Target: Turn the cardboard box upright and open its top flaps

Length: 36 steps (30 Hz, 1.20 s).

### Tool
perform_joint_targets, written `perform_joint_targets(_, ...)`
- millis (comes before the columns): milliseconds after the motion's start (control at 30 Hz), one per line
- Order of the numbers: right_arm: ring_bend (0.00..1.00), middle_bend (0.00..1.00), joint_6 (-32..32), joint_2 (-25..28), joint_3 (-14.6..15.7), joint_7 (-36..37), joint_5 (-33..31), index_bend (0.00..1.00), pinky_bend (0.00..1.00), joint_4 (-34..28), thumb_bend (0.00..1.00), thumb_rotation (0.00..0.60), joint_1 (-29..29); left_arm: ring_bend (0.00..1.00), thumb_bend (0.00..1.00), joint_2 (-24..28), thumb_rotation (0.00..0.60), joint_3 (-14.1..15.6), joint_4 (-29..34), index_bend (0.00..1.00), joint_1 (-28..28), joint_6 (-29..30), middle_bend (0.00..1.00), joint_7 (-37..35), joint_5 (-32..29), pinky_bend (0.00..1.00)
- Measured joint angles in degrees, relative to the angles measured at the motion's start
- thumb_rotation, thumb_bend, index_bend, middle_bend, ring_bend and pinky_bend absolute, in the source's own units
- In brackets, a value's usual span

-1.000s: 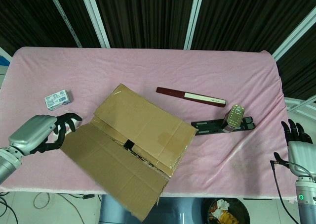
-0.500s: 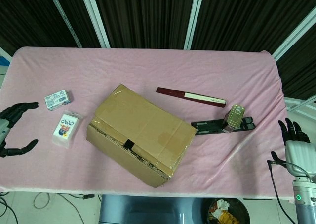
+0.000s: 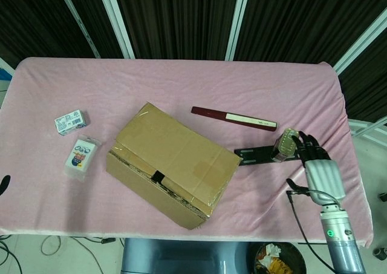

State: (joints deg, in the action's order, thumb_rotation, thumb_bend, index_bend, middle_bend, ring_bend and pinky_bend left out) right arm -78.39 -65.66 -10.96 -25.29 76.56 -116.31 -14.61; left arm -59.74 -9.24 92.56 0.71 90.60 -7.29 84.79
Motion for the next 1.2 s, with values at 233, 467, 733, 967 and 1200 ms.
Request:
perform_joint_targets(233,0.0,0.0,2.8,-7.4,0.2,-5.3,0.6,0.0,0.23,-2.7,0.23,0.6,-4.2,0.0,0.25,-2.0,0.6,0.4,-3.4,0.0,0.2,2.2,0.04,-1.4,1.5,0.05)
perform_joint_targets(467,0.0,0.0,4.9,-14.5,1.2,-9.2,0.1,0.0,0.23,-3.7,0.23,0.6,-7.3,0.0,0.26,-2.8,0.6,0.5,-4.5,0.0,0.3,3.0,0.02,-3.0,1.7,0.05)
perform_joint_targets(733,0.0,0.0,3.5,-16.9,3.7,-12.2,0.6,0.0,0.23,-8.1,0.23,0.6,-7.4,0.0,0.26,-2.6,0.6,0.6,-4.2,0.0,0.5,2.9,0.02,-4.2,1.2,0.05)
perform_joint_targets(967,0.0,0.0,0.8,-19.0,4.8,-13.4,3.3,0.0,0.23,-9.6,0.23,0.6,-6.6,0.0,0.26,-2.4,0.6,0.6,-4.3,0.0,0.7,3.9,0.02,-4.5,1.9,0.05)
perform_joint_targets(1200,0.0,0.0,0.0,-22.1,6.8,-13.8,4.1,0.0,0.23,-9.2,0.23,0.6,-5.8,0.0,0.26,-2.1,0.6,0.3,-4.7,0.0,0.7,5.8,0.02,-5.0,2.9,0.04)
